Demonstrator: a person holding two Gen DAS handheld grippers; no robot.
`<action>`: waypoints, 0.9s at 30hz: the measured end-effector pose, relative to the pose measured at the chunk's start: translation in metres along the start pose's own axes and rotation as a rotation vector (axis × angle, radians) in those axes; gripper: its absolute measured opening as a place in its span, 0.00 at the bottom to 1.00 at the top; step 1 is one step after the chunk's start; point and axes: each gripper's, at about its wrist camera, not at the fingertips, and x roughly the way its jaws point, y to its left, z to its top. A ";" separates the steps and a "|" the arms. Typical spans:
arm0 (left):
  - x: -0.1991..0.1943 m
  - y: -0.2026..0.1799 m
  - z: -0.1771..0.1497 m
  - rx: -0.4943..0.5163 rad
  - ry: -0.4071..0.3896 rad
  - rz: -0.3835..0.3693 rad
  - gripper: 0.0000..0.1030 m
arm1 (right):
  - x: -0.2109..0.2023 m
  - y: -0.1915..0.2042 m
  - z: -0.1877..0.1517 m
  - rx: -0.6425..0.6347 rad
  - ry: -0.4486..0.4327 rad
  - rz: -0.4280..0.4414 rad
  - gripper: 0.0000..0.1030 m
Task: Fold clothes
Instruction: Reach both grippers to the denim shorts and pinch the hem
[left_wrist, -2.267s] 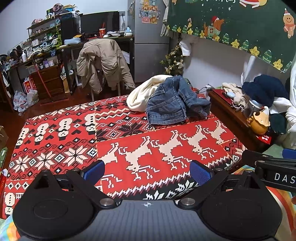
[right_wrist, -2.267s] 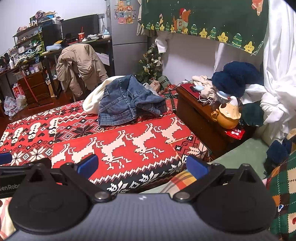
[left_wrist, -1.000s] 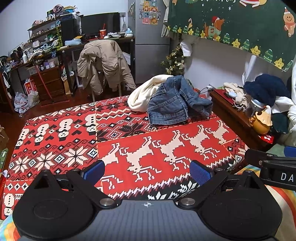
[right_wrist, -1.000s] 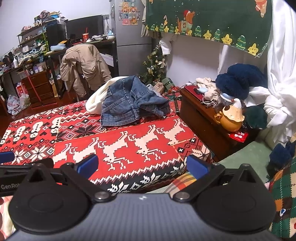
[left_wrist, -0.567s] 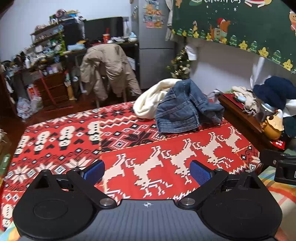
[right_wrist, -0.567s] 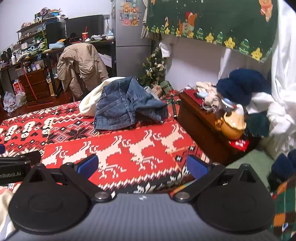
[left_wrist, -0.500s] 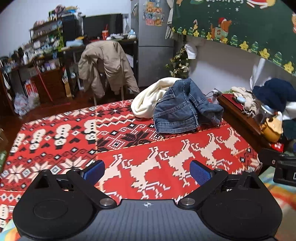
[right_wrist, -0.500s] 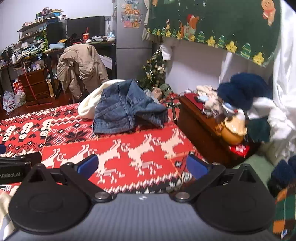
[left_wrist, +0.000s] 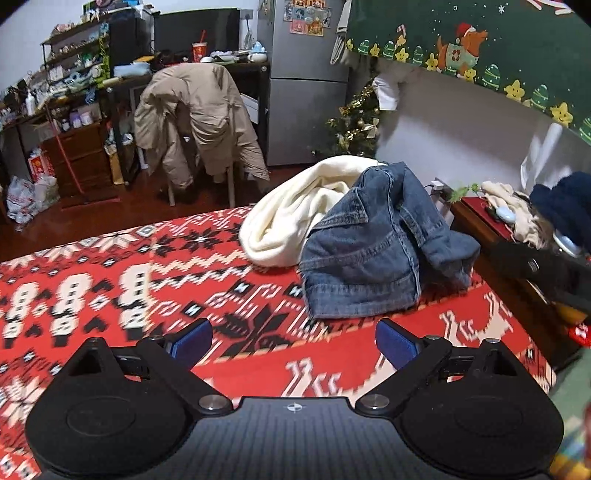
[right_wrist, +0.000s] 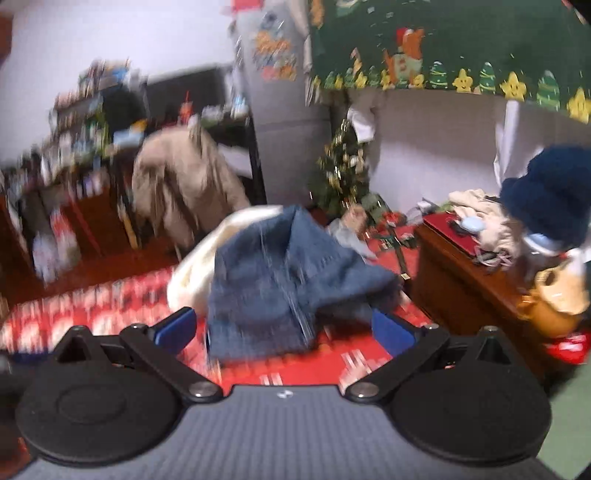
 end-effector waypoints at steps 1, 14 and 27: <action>0.011 -0.001 0.002 -0.001 0.003 -0.003 0.93 | 0.015 -0.004 0.002 0.026 -0.013 0.005 0.99; 0.147 -0.006 0.005 -0.001 0.079 0.032 0.85 | 0.167 -0.044 -0.041 -0.038 0.070 -0.060 0.73; 0.181 -0.024 0.018 -0.063 0.054 -0.032 0.12 | 0.199 -0.034 -0.049 -0.145 -0.085 -0.123 0.14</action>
